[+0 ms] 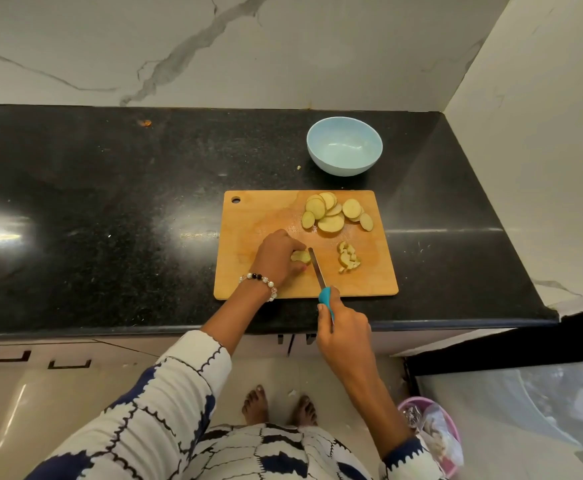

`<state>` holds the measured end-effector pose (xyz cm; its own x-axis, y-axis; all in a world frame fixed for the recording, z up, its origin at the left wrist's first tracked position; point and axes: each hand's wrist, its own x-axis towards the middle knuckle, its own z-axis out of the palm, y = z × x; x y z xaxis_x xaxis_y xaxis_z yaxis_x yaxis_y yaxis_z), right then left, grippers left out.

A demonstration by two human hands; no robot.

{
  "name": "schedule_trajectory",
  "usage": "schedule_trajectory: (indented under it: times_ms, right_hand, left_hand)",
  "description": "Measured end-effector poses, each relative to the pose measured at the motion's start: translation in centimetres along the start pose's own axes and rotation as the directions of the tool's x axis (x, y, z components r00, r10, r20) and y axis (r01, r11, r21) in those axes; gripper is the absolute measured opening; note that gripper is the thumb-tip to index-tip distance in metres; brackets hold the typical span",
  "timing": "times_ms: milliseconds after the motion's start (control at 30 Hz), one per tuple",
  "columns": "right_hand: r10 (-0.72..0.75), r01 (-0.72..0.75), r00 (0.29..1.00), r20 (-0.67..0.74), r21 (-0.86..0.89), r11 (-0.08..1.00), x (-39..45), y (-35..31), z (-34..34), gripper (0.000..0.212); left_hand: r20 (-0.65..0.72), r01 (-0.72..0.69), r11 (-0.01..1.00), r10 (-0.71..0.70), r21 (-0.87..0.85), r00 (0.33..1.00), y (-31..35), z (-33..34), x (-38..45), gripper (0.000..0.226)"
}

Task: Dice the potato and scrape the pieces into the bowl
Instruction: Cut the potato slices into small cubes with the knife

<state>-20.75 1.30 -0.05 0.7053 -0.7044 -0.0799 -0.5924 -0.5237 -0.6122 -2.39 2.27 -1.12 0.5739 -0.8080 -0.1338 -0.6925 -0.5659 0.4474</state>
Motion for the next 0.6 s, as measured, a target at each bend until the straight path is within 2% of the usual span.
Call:
schedule_trajectory:
  times_ms: [433, 533, 600]
  right_hand:
    - [0.036, -0.012, 0.996, 0.075, -0.302, 0.953, 1.0, -1.4, 1.7, 0.054]
    - [0.048, -0.012, 0.994, 0.102, -0.332, 0.943, 1.2, -1.5, 2.2, 0.055]
    - [0.029, -0.006, 0.997, 0.065, -0.335, 0.942, 0.3, -1.2, 2.1, 0.057]
  left_hand:
    - [-0.046, 0.07, 0.997, -0.07, -0.016, 0.996, 0.0, 0.5, 0.4, 0.04]
    - [-0.069, 0.089, 0.995, -0.091, -0.034, 0.993, 0.0, 0.4, 0.4, 0.039]
    - [-0.074, 0.101, 0.994, -0.105, -0.052, 0.992, 0.1, 0.6, 0.4, 0.038]
